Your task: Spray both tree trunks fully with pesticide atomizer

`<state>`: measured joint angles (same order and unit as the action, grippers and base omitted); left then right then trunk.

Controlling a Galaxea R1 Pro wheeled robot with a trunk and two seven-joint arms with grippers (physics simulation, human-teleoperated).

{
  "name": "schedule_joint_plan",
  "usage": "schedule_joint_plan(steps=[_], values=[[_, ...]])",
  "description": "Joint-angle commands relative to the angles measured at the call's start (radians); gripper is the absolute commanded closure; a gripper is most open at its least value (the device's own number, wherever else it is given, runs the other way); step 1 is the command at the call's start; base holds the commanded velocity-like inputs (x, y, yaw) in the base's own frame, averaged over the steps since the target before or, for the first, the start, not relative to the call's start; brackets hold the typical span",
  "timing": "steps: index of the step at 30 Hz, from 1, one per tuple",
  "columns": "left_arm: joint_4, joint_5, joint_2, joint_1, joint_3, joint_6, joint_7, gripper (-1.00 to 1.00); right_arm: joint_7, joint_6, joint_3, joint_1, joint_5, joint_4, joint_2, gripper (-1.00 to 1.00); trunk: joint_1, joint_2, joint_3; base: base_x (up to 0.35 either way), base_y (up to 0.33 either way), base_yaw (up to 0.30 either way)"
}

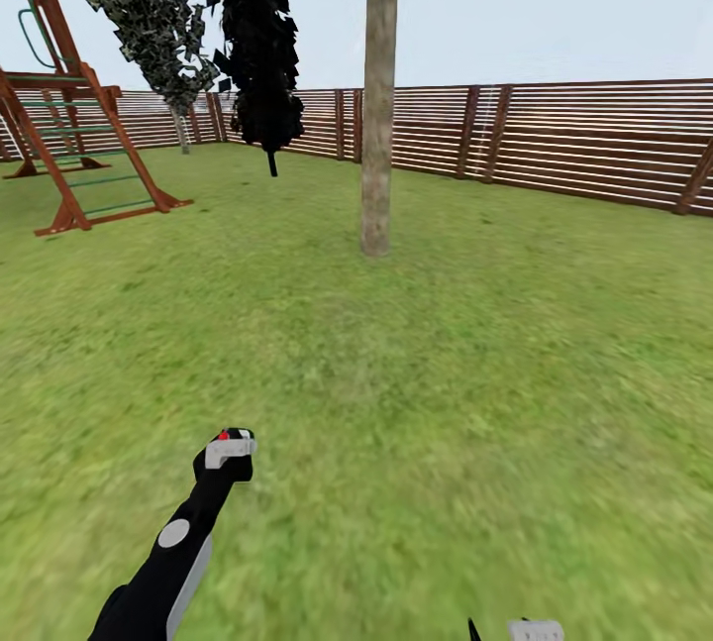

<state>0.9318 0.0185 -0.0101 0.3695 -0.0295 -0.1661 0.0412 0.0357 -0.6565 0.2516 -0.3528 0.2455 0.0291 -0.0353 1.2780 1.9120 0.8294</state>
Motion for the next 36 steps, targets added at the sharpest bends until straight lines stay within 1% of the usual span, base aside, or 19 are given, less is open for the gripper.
schedule_joint_plan(steps=[1, 3, 16, 21, 24, 36], values=[[-0.004, 0.000, 0.000, 0.000, 0.000, 0.000, 0.000, 1.00, 0.000, 0.000, 0.000, 0.000, 0.000, 0.000, 0.000, -1.00, 0.000, 0.000, 0.000, 0.340, 0.000, 0.000], [-0.004, 0.000, 0.002, 0.000, 0.001, 0.000, 0.000, 1.00, 0.000, 0.000, 0.000, 0.000, 0.000, 0.000, 0.000, -1.00, 0.000, 0.000, 0.000, 0.340, 0.000, 0.000], [0.001, 0.000, -0.001, 0.000, 0.000, 0.000, -0.001, 1.00, 0.000, 0.000, 0.000, 0.000, 0.000, 0.000, 0.000, -1.00, 0.000, 0.000, 0.000, 0.340, 0.000, 0.000], [0.001, -0.001, -0.001, 0.000, 0.000, 0.000, -0.001, 1.00, -0.002, 0.000, 0.002, 0.000, -0.004, 0.005, 0.006, -1.00, 0.000, 0.000, 0.000, 0.340, 0.000, 0.000], [0.001, -0.002, -0.001, 0.000, 0.000, 0.000, -0.001, 1.00, -0.002, -0.002, 0.005, 0.000, -0.004, 0.011, -0.002, -1.00, 0.000, 0.000, 0.000, 0.340, 0.000, 0.000], [-0.006, -0.003, -0.001, 0.000, -0.001, 0.000, -0.003, 1.00, 0.001, -0.003, 0.002, 0.000, -0.001, 0.012, -0.005, -1.00, 0.000, 0.000, 0.000, 0.339, 0.000, 0.000]])
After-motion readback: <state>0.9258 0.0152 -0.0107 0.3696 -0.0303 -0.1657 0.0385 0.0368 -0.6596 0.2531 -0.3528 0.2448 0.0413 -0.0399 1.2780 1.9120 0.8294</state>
